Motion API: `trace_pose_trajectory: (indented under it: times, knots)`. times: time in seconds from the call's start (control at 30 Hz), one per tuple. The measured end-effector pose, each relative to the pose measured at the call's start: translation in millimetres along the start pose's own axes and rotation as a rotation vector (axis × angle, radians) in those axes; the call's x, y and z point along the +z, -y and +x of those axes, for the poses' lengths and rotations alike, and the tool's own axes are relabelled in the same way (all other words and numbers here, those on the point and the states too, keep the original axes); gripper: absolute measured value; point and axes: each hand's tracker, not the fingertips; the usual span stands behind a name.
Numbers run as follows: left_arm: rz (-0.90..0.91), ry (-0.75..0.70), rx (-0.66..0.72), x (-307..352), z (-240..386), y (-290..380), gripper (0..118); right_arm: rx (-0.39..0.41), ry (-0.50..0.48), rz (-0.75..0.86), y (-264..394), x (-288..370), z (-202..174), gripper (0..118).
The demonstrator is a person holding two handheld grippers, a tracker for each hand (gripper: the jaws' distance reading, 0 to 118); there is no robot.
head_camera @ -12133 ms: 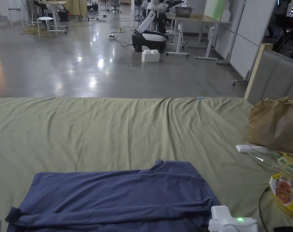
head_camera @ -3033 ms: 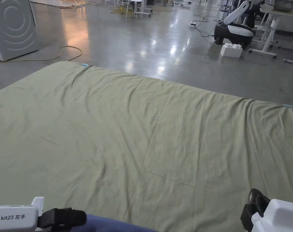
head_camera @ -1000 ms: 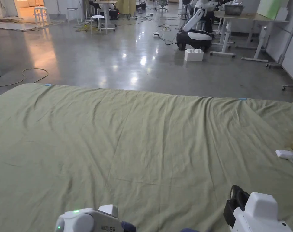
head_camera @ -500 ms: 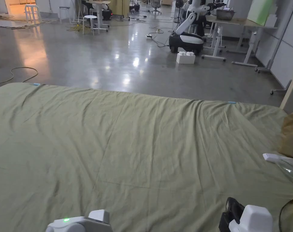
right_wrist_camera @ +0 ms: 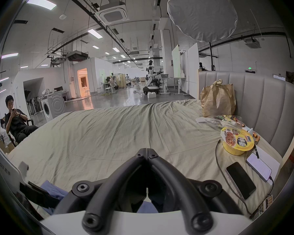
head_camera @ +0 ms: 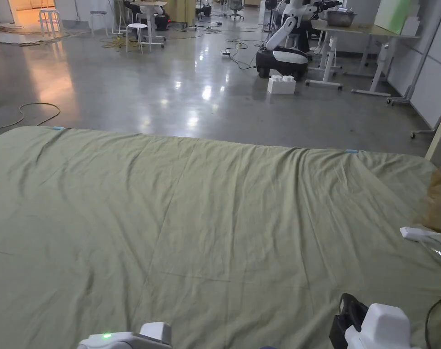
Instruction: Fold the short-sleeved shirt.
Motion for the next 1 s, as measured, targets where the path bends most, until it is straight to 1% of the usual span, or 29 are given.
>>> trace_pose_trajectory:
  times: [0.13,0.23,0.37,0.5,0.57,0.6,0.63,0.7,0.73,0.77,0.93,1.0]
  knots:
    - [-0.045,0.048,-0.042,-25,17,9,15,-0.001,-0.006,-0.011,4,0,-2,0]
    - [-0.026,-0.015,-0.074,-41,24,12,15,-0.001,-0.005,-0.013,5,1,-1,0]
    - [-0.014,0.009,-0.036,-44,21,9,15,-0.008,-0.001,-0.016,6,2,0,0]
    - [-0.016,0.038,-0.033,-37,18,6,15,-0.011,-0.001,-0.02,6,1,-1,0]
    - [-0.009,0.076,0.01,-29,11,1,17,-0.014,-0.007,-0.024,6,-1,-2,0]
    - [0.002,0.112,0.029,-22,6,-2,19,-0.013,-0.009,-0.025,5,-1,-2,0]
    - [0.012,0.141,0.039,-13,1,-3,23,-0.011,-0.011,-0.024,5,-1,-2,0]
    - [0.043,0.159,0.032,10,-11,-9,53,-0.002,-0.015,-0.018,2,-1,-3,0]
    - [0.063,0.162,0.025,20,-17,-12,65,0.0,-0.015,-0.016,1,0,-3,0]
    - [0.088,0.146,0.01,33,-24,-13,69,0.001,-0.016,-0.012,0,0,-4,0]
    - [0.219,0.064,0.015,81,-83,-23,70,-0.011,-0.018,-0.01,-3,-1,-4,0]
    - [0.203,0.075,0.041,85,-111,-21,71,-0.014,-0.02,-0.011,-3,-1,-6,0]
